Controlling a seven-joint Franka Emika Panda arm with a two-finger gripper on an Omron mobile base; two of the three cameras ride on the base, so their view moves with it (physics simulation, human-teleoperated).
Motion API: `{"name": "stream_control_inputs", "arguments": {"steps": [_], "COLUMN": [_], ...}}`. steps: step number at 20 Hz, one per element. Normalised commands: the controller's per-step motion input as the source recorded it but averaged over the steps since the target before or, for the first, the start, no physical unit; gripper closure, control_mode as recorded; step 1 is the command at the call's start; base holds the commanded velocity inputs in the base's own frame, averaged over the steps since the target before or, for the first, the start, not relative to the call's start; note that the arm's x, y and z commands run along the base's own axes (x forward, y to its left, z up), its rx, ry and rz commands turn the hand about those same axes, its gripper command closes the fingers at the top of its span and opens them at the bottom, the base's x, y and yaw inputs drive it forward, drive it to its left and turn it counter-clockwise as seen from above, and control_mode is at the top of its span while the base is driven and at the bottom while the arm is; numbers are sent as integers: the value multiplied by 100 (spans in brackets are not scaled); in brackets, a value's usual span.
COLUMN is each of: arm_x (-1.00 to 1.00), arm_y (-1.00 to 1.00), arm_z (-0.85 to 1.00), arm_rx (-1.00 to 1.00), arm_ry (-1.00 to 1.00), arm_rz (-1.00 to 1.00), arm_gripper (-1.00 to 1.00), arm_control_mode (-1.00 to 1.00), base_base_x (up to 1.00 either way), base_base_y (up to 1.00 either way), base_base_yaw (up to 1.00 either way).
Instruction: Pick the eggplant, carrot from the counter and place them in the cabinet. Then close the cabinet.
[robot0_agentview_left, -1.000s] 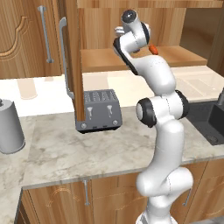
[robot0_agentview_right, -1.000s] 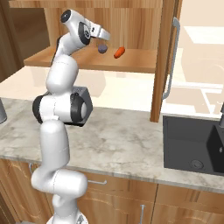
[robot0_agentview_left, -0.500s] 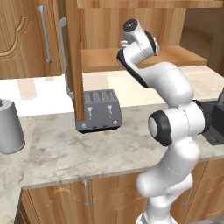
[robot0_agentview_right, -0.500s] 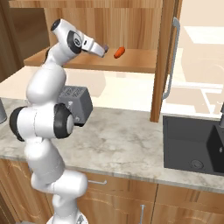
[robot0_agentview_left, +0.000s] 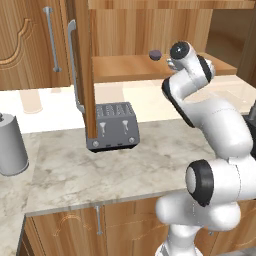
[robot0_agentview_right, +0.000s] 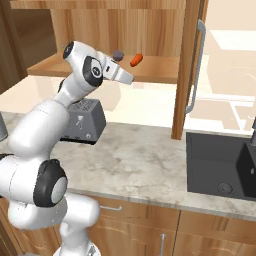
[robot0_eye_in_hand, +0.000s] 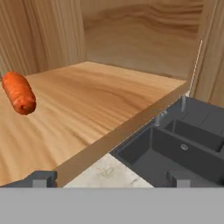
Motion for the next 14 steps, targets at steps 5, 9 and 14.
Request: {"name": "stream_control_inputs", "arguments": {"steps": [5, 9, 14], "arm_x": [-100, -100, -100], "arm_y": [-39, -23, -18], "arm_z": [56, 69, 39], "arm_rx": [6, 10, 13], "arm_ry": [0, 1, 2], "arm_rz": [-2, 0, 0], "arm_gripper": [-100, -100, -100], "arm_control_mode": [-100, -100, -100], "base_base_x": [0, 0, 0], "base_base_y": [0, 0, 0], "base_base_yaw": [0, 0, 0]}}
